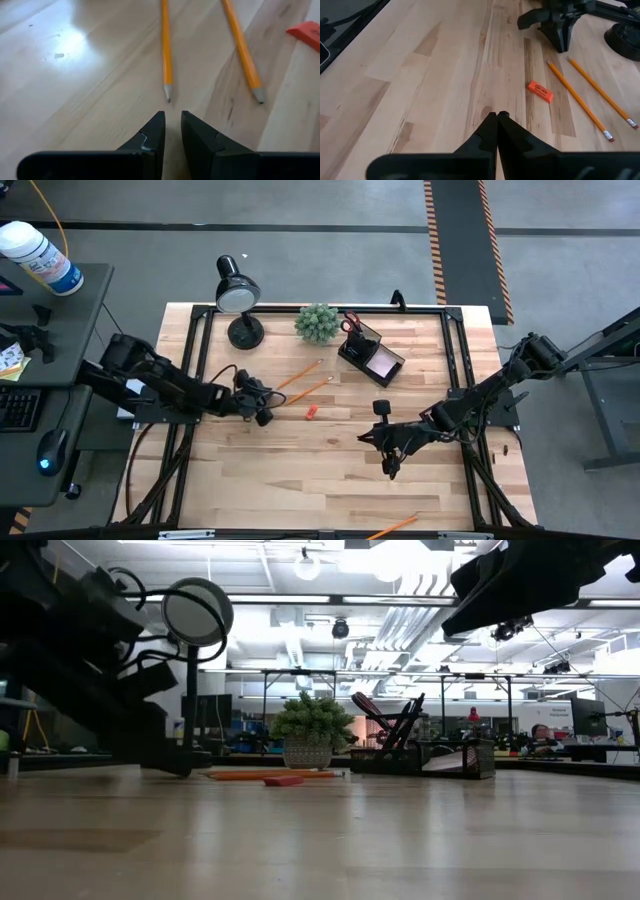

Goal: Pick and place office supplies into organizer
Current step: Put the top left yellow pencil into the black desk organizer

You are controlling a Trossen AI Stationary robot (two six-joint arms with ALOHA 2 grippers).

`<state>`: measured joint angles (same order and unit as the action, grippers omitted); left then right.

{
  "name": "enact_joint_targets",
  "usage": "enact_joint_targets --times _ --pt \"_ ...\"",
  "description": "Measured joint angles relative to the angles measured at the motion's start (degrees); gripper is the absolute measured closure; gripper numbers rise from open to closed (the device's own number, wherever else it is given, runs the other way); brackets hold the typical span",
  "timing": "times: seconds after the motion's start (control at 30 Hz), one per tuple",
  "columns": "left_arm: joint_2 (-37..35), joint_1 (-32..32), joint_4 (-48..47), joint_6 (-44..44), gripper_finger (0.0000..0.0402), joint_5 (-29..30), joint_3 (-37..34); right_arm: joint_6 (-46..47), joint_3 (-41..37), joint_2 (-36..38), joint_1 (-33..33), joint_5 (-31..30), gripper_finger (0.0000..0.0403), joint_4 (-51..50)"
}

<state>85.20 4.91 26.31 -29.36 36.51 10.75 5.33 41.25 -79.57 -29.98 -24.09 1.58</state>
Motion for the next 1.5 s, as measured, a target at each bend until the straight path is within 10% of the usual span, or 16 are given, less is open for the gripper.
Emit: enact_joint_targets --times 1.5 --pt "5.94 -2.27 1.55 -3.85 0.035 4.03 3.88 -0.4 0.0 0.0 0.0 0.37 0.0402 1.35"
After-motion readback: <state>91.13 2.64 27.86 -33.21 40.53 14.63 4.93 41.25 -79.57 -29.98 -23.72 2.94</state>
